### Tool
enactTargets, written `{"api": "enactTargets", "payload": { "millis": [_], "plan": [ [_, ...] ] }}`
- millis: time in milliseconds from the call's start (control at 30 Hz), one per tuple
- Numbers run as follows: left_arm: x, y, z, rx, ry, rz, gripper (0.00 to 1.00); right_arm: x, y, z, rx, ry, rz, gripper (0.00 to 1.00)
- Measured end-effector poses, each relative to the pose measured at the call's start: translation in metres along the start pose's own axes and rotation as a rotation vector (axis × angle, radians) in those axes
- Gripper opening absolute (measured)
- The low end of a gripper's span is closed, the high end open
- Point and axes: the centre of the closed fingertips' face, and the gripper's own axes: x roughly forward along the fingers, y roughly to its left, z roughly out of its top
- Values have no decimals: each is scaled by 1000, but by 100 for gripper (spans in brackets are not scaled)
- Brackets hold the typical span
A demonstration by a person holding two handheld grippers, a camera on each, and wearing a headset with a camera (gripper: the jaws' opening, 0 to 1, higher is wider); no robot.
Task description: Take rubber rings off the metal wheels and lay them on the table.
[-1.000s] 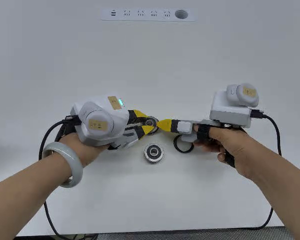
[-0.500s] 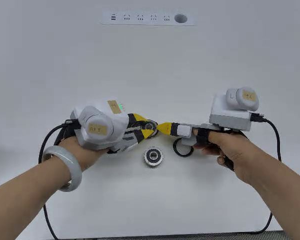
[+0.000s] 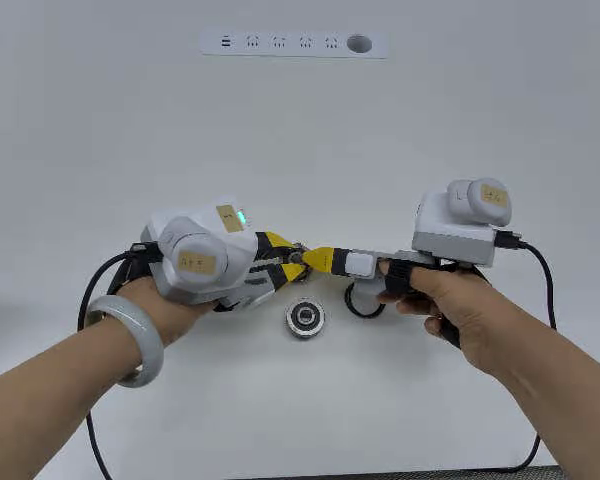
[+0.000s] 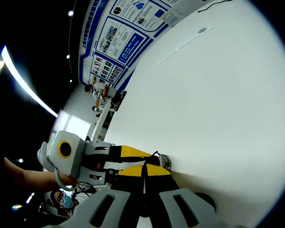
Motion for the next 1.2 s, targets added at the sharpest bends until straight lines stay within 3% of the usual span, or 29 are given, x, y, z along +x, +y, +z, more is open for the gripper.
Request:
{"api": "enactTargets", "payload": {
  "millis": [300, 467, 733, 967, 1200],
  "plan": [
    [0, -1, 0, 3, -2, -4, 13, -5, 3, -2, 18, -2, 29, 2],
    [0, -1, 0, 16, 6, -8, 13, -4, -2, 0, 14, -11, 5, 2],
    [-2, -4, 2, 23, -16, -15, 15, -5, -9, 0, 13, -12, -18, 2],
    [-9, -3, 5, 27, -52, -7, 23, -5, -10, 0, 15, -13, -21, 2],
    [-10, -1, 2, 29, -45, 1, 30, -4, -8, 0, 17, -12, -18, 2]
  ]
}}
